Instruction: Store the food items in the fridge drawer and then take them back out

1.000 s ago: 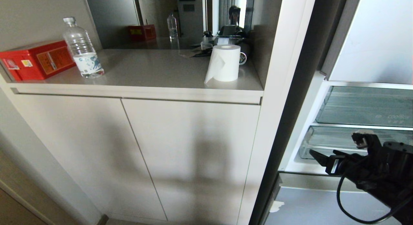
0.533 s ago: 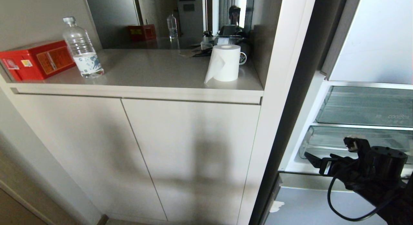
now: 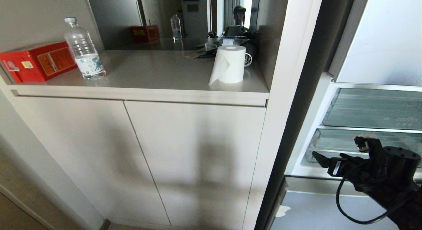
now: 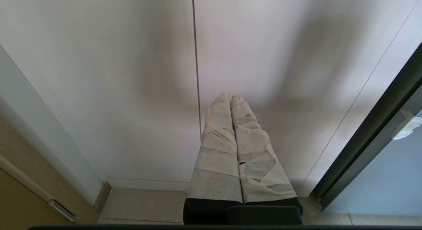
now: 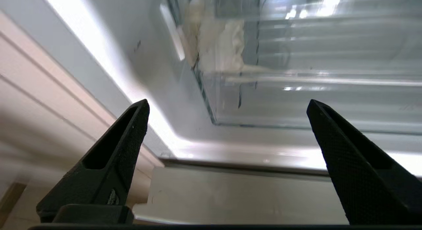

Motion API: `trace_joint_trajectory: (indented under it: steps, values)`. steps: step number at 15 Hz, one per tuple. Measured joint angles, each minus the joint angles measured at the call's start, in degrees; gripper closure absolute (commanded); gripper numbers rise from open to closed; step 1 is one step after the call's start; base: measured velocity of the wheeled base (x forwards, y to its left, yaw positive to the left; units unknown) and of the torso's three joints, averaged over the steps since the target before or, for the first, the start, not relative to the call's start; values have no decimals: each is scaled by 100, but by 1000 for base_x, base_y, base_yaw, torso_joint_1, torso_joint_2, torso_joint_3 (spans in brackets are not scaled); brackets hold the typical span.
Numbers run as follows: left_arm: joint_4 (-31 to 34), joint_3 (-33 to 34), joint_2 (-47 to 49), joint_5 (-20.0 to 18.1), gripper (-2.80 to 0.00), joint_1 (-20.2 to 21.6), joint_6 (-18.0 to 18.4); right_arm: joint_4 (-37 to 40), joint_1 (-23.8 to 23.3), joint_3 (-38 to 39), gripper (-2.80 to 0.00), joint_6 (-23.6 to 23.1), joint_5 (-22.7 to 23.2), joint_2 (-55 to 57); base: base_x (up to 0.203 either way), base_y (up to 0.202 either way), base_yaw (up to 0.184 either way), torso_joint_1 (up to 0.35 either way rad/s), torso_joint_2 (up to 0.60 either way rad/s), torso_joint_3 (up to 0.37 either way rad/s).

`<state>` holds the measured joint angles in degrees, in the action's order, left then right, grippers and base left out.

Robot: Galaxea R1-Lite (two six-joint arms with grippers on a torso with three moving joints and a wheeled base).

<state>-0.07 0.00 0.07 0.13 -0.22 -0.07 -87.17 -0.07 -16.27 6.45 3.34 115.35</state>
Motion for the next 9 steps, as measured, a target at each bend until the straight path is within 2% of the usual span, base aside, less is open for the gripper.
trace_joint_trajectory:
  steps: [9]
  values:
    - [0,0,0,0,0,-2,0,2,69,-319,-280,83,-62,61,0,0,0,0,0,0]
